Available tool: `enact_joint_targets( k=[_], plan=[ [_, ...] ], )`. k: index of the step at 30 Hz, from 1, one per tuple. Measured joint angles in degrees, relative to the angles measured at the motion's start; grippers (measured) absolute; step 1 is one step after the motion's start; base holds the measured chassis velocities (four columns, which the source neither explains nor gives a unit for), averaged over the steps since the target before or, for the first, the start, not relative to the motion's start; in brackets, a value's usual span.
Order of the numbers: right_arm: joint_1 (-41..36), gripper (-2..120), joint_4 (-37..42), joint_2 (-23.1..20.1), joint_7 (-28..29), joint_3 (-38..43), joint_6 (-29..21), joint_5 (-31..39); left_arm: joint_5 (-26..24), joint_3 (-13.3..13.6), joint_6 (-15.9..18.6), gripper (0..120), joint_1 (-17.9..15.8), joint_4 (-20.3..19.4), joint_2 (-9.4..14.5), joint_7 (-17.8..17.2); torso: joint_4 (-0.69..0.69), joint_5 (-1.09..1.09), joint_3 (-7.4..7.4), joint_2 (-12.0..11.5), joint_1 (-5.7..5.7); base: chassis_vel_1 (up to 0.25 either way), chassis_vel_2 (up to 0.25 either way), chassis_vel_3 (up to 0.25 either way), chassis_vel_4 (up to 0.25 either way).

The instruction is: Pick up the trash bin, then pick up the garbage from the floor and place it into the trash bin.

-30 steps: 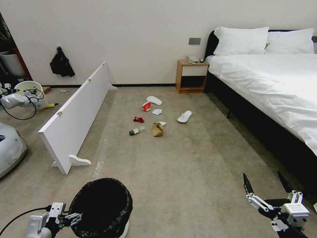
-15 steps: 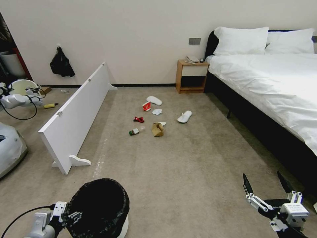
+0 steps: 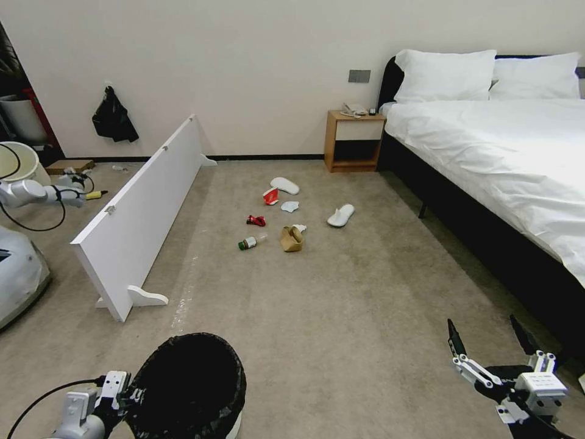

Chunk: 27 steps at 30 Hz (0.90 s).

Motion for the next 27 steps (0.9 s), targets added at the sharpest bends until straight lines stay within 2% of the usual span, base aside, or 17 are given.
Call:
enact_joint_targets(
  k=[3,5,7,8,9,11,12,14,15,17,22,27],
  plan=[
    [0.0,100,0.0,0.0,0.0,0.0,0.0,0.0,0.0,-0.1,-0.2,8,0.1,-0.2,-0.1,0.0,0.0,0.0,0.0,0.0,0.0,0.0,0.0,0.0,0.0],
    [0.0,100,0.0,0.0,0.0,0.0,0.0,0.0,-0.1,-0.8,-2.6,7,0.6,-1.5,-1.0,-0.3,0.0,-0.04,0.0,0.0,0.0,0.0,0.0,0.0,0.0],
    [0.0,100,0.0,0.0,0.0,0.1,0.0,0.0,-0.1,-1.1,-3.3,6,0.7,-1.9,-1.3,-0.4,0.0,-0.03,0.0,0.0,0.0,0.0,0.0,0.0,0.0],
    [0.0,100,-0.1,0.2,0.0,0.3,0.0,0.0,-0.1,-2.4,-6.0,4,1.1,-4.0,-2.4,-0.9,0.0,-0.01,0.0,0.0,0.0,0.0,0.0,0.0,0.0],
    [0.0,100,-0.1,0.2,0.0,0.3,0.0,0.0,-0.1,-2.4,-6.0,4,1.1,-4.0,-2.4,-0.9,0.0,-0.01,0.0,0.0,0.0,0.0,0.0,0.0,0.0],
    [-0.1,100,-0.4,0.5,0.0,0.6,0.1,0.0,-0.4,-4.8,-10.6,4,2.2,-8.1,-4.5,-1.5,0.01,0.02,0.0,0.0,0.0,0.0,0.0,0.0,0.0],
    [-0.1,100,-0.4,0.5,0.0,0.6,0.1,0.0,-0.4,-4.8,-10.6,4,2.2,-8.1,-4.5,-1.5,0.01,0.02,0.0,0.0,0.0,0.0,0.0,0.0,0.0],
    [-0.3,100,-0.5,0.8,0.1,0.9,0.3,-0.1,-0.8,-5.9,-13.1,4,3.4,-11.3,-6.1,-2.2,-0.02,-0.01,0.0,0.0,0.0,0.0,0.0,0.0,0.0],
    [-0.3,100,-0.5,0.8,0.1,0.9,0.3,-0.1,-0.8,-5.9,-13.1,4,3.4,-11.3,-6.1,-2.2,-0.02,-0.01,0.0,0.0,0.0,0.0,0.0,0.0,0.0],
    [-0.3,100,-0.5,1.2,0.2,1.3,0.3,-0.4,0.1,-6.4,-16.8,4,4.6,-14.3,-7.7,-3.3,0.0,0.01,0.0,0.0,0.0,0.0,0.0,0.0,0.0],
    [-0.7,100,-0.5,2.1,0.4,1.9,0.3,-1.3,0.5,-6.5,-18.8,4,4.8,-17.0,-9.0,-4.3,0.01,0.01,0.0,0.0,0.0,0.0,0.0,0.0,0.0],
    [-2.5,100,-0.4,4.6,2.3,3.6,-1.1,-5.4,1.5,-6.1,-19.6,3,5.8,-17.4,-8.5,-6.2,0.01,0.01,0.0,0.0,0.0,0.0,0.0,0.0,0.0]
  ],
)
